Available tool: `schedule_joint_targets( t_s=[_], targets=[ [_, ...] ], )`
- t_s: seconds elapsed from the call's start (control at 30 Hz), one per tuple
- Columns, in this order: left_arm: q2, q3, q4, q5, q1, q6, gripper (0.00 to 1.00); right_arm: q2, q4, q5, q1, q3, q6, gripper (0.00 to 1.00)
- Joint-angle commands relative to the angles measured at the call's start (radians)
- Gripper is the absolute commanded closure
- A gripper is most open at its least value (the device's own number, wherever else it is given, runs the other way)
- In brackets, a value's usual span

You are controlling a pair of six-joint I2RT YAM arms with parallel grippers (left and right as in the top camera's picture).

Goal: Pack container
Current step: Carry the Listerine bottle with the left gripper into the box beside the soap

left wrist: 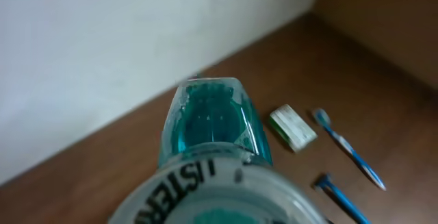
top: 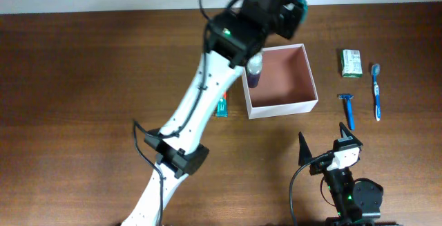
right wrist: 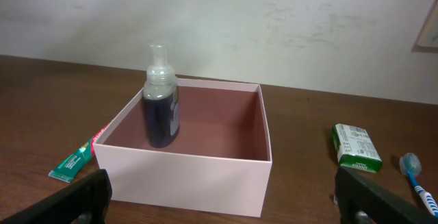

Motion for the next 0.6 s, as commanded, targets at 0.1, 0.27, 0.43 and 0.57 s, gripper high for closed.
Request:
schedule_joint_targets(
  t_s=[0.1,0.27,0.43,0.57],
  targets=[
    [-0.05,-0.163,0.009,-0.002,-0.007,0.004,0.73,-0.007,-0.005,0.009,0.005,-0.005,0.0,0.01],
    [-0.05,-0.282,0.008,-0.034,-0.007,0.0,0.73,-0.007,-0.005,0.009,0.005,-0.005,0.0,0.01],
    [-0.048,-0.376,0.047,-0.043,-0.006,0.001,0.72,-0.007,-0.005,0.009,0.005,-0.005,0.0,0.01],
    [-0.043,-0.426,0.068,-0.043,-0.006,0.001,0.72,-0.007,-0.005,0.009,0.005,-0.005,0.0,0.01]
  ],
)
